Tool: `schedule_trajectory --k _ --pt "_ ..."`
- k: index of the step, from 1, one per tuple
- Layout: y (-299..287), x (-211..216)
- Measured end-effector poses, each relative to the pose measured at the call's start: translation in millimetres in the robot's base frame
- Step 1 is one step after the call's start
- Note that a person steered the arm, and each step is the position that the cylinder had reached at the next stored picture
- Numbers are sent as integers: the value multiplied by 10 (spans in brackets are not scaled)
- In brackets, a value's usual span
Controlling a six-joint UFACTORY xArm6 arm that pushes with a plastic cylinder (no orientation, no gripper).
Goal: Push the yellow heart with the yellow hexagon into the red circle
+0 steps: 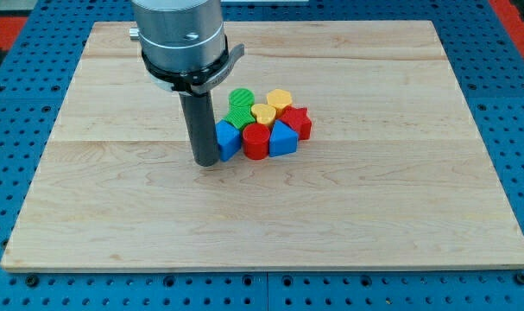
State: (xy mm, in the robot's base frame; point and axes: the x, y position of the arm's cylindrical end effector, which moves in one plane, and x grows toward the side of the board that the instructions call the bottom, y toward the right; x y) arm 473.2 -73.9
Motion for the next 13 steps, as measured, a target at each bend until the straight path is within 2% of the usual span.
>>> schedule_trajectory --k 3,4,5,6,7,8,9,10,11,12,13 --pt "176 -269" --pt "-200 -335" --pt "-547 -3" --pt "-612 685" --pt "149 1044" --pt "1195 830" --pt "2018 229" --pt "2460 -516" --pt "2444 -1297" --pt "1802 -1622" --pt "1275 -1448"
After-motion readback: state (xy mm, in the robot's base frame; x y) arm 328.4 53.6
